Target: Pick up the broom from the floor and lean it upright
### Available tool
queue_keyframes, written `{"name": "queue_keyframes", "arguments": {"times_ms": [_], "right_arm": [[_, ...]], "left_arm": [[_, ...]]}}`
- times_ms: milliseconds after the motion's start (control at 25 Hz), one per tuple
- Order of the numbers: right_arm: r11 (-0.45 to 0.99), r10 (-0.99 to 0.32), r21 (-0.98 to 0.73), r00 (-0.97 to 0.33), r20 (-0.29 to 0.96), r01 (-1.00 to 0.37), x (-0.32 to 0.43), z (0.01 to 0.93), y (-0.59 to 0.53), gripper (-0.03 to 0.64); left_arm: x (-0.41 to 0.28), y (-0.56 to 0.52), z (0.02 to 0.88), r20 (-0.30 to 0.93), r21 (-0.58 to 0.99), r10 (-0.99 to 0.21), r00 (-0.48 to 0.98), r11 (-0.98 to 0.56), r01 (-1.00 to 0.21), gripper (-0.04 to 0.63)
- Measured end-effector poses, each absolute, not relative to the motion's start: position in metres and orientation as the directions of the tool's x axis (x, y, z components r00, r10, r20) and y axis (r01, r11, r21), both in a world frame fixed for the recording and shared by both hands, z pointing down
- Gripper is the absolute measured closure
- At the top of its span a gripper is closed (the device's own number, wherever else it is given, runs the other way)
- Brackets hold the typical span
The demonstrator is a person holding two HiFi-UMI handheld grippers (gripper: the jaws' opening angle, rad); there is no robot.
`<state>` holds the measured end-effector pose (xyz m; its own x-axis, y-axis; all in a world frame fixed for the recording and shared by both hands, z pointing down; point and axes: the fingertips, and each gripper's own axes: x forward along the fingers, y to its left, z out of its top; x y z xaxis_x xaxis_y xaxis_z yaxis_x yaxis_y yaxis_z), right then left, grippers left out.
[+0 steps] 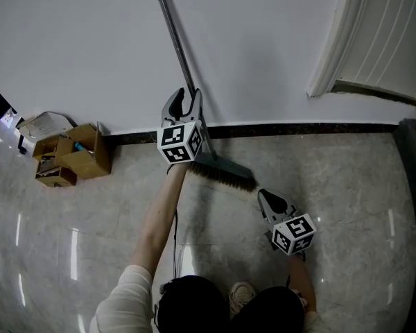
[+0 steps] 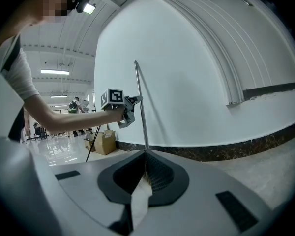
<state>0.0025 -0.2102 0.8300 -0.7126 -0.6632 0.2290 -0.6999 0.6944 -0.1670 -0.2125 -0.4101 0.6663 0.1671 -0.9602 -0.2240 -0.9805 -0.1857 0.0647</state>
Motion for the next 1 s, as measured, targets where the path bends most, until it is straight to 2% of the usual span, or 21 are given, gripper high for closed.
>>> {"name": "queue_keyframes", "arguments": {"times_ms": [40,200,400,600,800,840,920,960,1000], "right_arm": [[0.696,-0.662,-0.167,-0.714,0.229,-0.699,0.001,0.830,-0.210,0.604],[0.702,-0.661,-0.155,-0.717,0.219,-0.695,-0.006,0.826,-0.212,0.604],[0.711,-0.677,-0.098,-0.715,0.173,-0.697,-0.022,0.803,-0.232,0.604],[0.724,-0.679,-0.045,-0.723,0.130,-0.688,-0.042,0.775,-0.259,0.604],[0.722,-0.685,-0.056,-0.724,0.080,-0.690,-0.057,0.765,-0.271,0.604],[0.720,-0.689,-0.048,-0.721,0.079,-0.693,-0.059,0.767,-0.274,0.604],[0.714,-0.696,-0.034,-0.714,0.077,-0.700,-0.064,0.773,-0.283,0.604],[0.711,-0.699,-0.036,-0.711,0.076,-0.702,-0.066,0.777,-0.288,0.604],[0.709,-0.700,-0.044,-0.710,0.075,-0.704,-0.068,0.780,-0.294,0.604]], "left_arm": [[-0.216,-0.408,0.664,-0.237,0.066,-0.959,0.157,-0.177,-0.982,0.375],[-0.221,-0.384,0.648,-0.303,0.036,-0.944,0.134,-0.152,-0.988,0.370],[-0.197,-0.340,0.653,-0.342,-0.015,-0.919,0.196,-0.203,-0.979,0.371],[-0.176,-0.319,0.676,-0.322,-0.004,-0.917,0.238,-0.250,-0.968,0.371],[-0.164,-0.304,0.725,-0.236,0.010,-0.933,0.270,-0.280,-0.960,0.373],[-0.163,-0.303,0.734,-0.223,0.013,-0.937,0.268,-0.277,-0.961,0.382],[-0.166,-0.304,0.749,-0.211,0.012,-0.946,0.245,-0.253,-0.967,0.524],[-0.168,-0.306,0.754,-0.210,0.012,-0.950,0.230,-0.238,-0.971,0.551],[-0.170,-0.309,0.758,-0.212,0.014,-0.952,0.220,-0.228,-0.974,0.551]]}}
